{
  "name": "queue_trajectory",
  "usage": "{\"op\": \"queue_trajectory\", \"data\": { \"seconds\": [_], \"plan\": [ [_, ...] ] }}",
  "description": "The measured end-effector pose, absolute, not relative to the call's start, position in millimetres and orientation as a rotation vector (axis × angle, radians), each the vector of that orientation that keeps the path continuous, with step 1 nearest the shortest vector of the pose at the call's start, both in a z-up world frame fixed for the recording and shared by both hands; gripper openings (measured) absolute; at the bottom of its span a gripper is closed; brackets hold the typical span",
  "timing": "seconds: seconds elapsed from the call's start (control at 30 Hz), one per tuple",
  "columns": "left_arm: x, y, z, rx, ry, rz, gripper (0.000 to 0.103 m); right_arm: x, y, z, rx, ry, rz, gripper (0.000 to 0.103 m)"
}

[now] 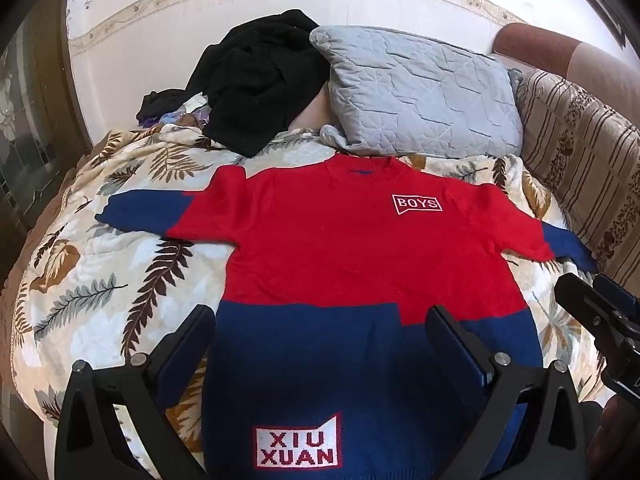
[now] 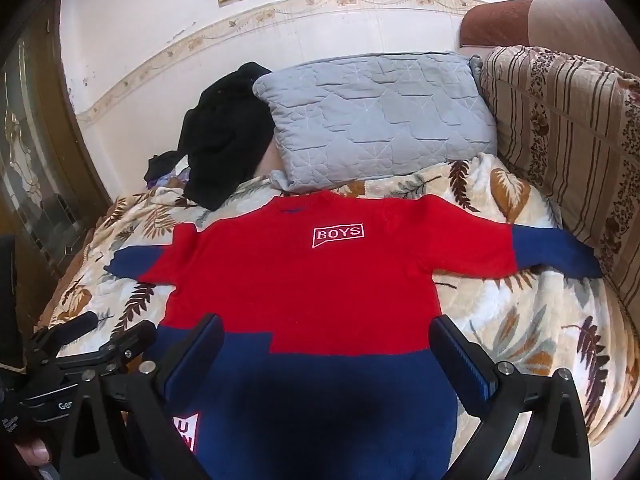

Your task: Fold small clothes

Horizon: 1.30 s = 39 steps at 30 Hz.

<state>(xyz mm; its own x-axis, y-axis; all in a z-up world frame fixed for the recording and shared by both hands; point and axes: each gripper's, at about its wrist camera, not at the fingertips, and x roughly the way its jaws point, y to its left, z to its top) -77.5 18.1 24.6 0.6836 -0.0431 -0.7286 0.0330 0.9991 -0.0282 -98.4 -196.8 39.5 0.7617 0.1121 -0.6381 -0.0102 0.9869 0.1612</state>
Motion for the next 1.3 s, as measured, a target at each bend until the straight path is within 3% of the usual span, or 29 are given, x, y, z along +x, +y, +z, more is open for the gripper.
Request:
{"op": "queue_trajectory", "data": {
  "seconds": [1.3],
  "plan": [
    [-63.7,14.3,21.3,-0.014,0.826,-0.032,0.103,-82.2,-184.0,35.8,0.108,0.668,0.087,0.103]
  ]
}}
